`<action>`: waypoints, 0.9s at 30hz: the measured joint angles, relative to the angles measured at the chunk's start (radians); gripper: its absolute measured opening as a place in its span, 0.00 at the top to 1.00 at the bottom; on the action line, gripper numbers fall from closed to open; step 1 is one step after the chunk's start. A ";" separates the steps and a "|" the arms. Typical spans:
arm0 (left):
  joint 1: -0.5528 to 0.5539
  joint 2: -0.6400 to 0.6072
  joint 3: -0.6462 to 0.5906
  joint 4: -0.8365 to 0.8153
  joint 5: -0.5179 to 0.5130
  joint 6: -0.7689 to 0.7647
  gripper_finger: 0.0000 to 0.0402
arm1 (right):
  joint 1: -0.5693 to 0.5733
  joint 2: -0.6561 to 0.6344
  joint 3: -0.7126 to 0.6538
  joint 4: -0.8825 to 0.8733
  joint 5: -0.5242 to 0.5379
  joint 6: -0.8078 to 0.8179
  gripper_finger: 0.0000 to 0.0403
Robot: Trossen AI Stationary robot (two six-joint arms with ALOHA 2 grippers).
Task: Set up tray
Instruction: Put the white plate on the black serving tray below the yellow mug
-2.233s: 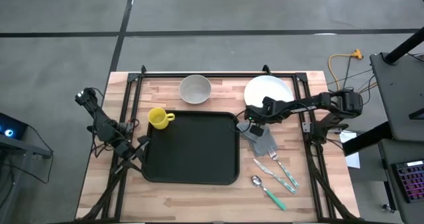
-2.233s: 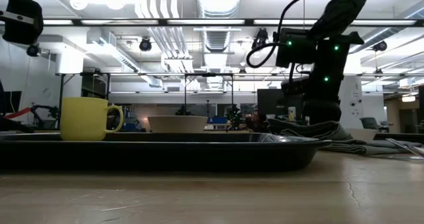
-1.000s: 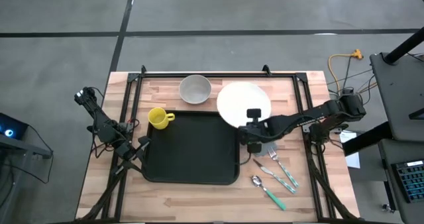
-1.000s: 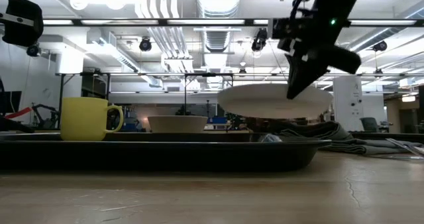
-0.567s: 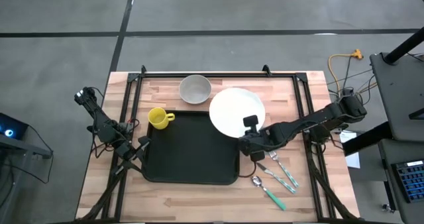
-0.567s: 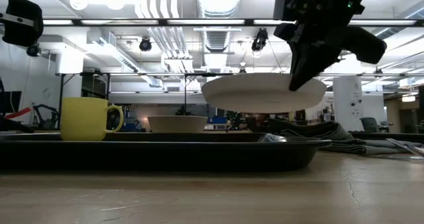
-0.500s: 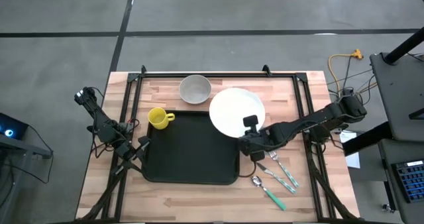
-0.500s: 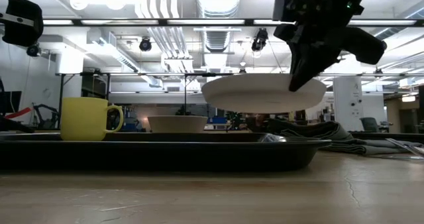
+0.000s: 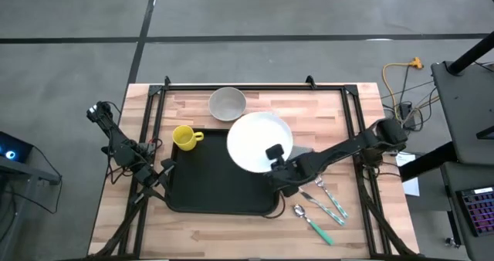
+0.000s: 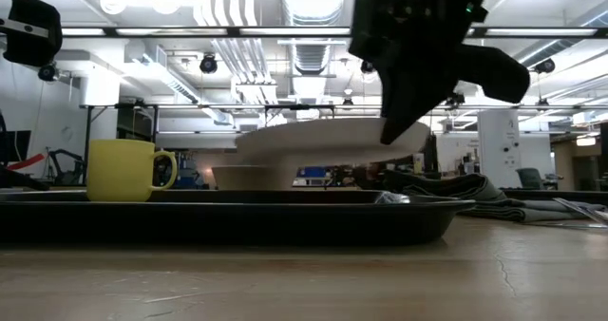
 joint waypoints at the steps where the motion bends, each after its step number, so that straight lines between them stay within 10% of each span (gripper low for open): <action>1: 0.000 0.000 0.000 0.000 0.000 0.000 0.80 | 0.003 0.014 0.020 -0.006 -0.001 -0.006 0.98; 27: 0.000 0.000 0.000 0.000 0.000 0.000 0.80 | 0.042 0.281 0.320 0.145 -0.116 -0.314 0.98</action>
